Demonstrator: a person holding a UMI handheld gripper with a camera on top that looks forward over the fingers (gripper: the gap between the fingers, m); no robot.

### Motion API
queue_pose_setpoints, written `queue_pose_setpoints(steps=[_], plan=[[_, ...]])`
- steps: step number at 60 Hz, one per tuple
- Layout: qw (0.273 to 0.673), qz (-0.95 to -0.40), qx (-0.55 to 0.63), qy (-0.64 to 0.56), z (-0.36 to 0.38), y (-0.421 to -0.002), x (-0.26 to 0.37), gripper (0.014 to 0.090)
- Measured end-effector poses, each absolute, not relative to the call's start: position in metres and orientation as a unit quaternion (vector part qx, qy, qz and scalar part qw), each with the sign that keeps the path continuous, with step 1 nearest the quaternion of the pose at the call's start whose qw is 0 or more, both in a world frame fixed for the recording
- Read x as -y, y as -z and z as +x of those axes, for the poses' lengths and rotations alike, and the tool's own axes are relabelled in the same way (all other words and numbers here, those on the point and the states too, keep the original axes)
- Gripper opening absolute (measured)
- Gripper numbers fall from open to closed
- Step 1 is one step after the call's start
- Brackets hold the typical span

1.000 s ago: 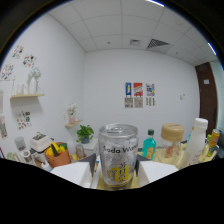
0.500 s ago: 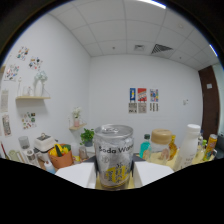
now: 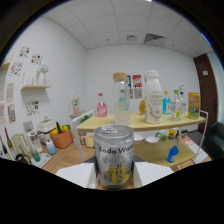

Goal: Make me a cup of Mojito.

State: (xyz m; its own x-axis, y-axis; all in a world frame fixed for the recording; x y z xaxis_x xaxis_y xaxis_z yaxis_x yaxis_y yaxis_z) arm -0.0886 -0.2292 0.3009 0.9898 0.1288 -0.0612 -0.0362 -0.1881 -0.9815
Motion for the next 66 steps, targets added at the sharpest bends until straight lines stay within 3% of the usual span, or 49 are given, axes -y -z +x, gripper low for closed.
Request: queue_pose_setpoints(steps=[11,19,34,49,66], plan=[[0.607,-0.791,0.005,-0.079,-0.066,-0.220,0.234,0.0513],[0.586,-0.804,-0.019,-0.104,-0.056,-0.184,0.232,0.0513],[0.551,-0.791,-0.128,-0.233,-0.057,-0.174,0.230,0.0514],[0.464,-0.678,-0.342,-0.456,-0.050,-0.205,0.221,0.0512],[0.355,-0.493,-0.501,-0.617,-0.022,-0.238,0.215,0.0511]])
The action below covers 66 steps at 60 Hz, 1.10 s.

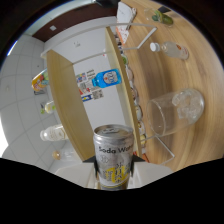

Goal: Make me a cup of Mojito.

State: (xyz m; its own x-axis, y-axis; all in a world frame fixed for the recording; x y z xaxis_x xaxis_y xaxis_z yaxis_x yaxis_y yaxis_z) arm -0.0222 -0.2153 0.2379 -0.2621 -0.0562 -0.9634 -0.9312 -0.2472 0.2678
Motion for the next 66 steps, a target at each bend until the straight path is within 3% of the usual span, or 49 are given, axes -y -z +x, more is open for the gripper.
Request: queue_pose_setpoints(steps=[13,24,30,40,48,57,66], plan=[[0.270,-0.358,-0.586,-0.675,-0.001,-0.241,0.213,0.0512],[0.276,-0.379,-0.578,-0.667,-0.004,-0.241,0.213,0.0514],[0.328,-0.441,-0.545,-0.634,-0.006,-0.246,0.213,0.0513],[0.503,-0.624,-0.371,-0.469,-0.014,-0.274,0.213,0.0514],[0.614,-0.700,-0.219,-0.291,-0.023,-0.289,0.208,0.0517],[0.662,-0.728,-0.097,-0.150,-0.049,-0.277,0.200,0.0514],[0.652,-0.753,-0.009,-0.084,-0.075,-0.224,0.187,0.0517]])
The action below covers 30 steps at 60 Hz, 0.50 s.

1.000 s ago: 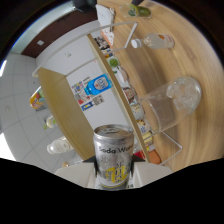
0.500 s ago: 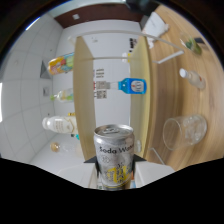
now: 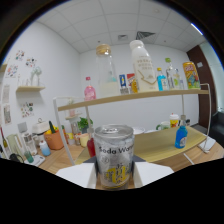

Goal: Make me a cup of Mojito.

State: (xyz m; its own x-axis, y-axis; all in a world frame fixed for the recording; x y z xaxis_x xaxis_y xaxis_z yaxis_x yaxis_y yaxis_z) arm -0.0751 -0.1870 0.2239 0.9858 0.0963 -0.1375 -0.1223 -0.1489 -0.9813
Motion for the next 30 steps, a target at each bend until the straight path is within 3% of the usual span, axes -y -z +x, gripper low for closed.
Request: queue_pose_setpoints(steps=[16,30], plan=[[0.583,-0.810,0.018,-0.061,-0.087,-0.116,0.179,0.0513],[0.561,-0.825,0.025,-0.065,-0.086,-0.084,0.178,0.0515]])
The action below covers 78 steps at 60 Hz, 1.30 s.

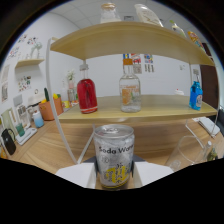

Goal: Make me a cup of Mojito.

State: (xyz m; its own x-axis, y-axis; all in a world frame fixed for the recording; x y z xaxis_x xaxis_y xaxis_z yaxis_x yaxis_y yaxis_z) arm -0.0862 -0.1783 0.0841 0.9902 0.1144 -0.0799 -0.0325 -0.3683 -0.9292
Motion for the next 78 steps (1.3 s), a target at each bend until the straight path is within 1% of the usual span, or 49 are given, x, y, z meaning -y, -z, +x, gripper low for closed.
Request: queue_pose_setpoints(steps=[7,18,24,37,40,43,46,48,49,52,55,69,73,78], plan=[[0.553,-0.829,0.023,-0.073,-0.088,-0.073,0.181,0.0524],[0.575,-0.815,0.026,-0.073,-0.089,-0.075,0.187,0.0534],[0.579,-0.812,0.032,-0.070,-0.090,-0.075,0.191,0.0536],[0.576,-0.814,0.048,-0.059,-0.094,-0.071,0.201,0.0543],[0.569,-0.819,0.044,-0.063,-0.094,-0.069,0.202,0.0548],[0.553,-0.829,0.038,-0.067,-0.094,-0.063,0.203,0.0590],[0.539,-0.839,0.036,-0.066,-0.094,-0.059,0.206,0.0665],[0.534,-0.842,0.036,-0.065,-0.093,-0.060,0.209,0.0751],[0.532,-0.843,0.037,-0.064,-0.092,-0.061,0.210,0.0781],[0.527,-0.847,0.038,-0.066,-0.092,-0.065,0.217,0.0841],[0.519,-0.852,0.038,-0.063,-0.091,-0.072,0.225,0.0858],[0.503,-0.863,0.017,-0.053,-0.082,-0.124,0.272,0.0856],[0.491,-0.869,0.010,-0.053,-0.076,-0.132,0.289,0.0853],[0.488,-0.872,0.001,-0.038,-0.060,-0.139,0.306,0.0859]])
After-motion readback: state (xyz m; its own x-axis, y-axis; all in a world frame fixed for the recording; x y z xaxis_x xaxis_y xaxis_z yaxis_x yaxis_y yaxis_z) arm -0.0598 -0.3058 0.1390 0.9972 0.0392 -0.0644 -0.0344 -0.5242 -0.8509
